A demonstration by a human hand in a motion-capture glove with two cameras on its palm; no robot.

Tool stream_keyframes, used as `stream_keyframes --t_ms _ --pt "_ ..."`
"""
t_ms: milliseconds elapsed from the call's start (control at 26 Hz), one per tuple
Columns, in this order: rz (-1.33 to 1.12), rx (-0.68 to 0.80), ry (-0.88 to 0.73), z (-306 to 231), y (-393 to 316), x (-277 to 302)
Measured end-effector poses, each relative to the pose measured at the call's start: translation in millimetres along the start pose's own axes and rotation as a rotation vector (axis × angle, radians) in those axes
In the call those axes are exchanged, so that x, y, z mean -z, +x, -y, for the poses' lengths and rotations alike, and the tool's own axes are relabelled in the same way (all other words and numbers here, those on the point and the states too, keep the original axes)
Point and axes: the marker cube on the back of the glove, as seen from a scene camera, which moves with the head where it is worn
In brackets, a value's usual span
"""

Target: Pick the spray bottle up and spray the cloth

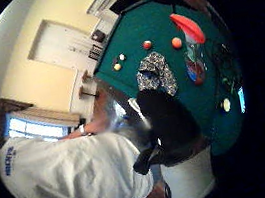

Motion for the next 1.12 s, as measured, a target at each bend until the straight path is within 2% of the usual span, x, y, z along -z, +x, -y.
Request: stream_keyframes --t_ms 270,616,847,1117 --pt "0.199 -0.122 0.025 -32 42 -19" --pt "0.589 -0.242 0.048 -60 80 -61" --pt "0.7 -0.334 0.08 -58 90 -88" --pt "0.719 -0.411 0.089 -46 81 -111"
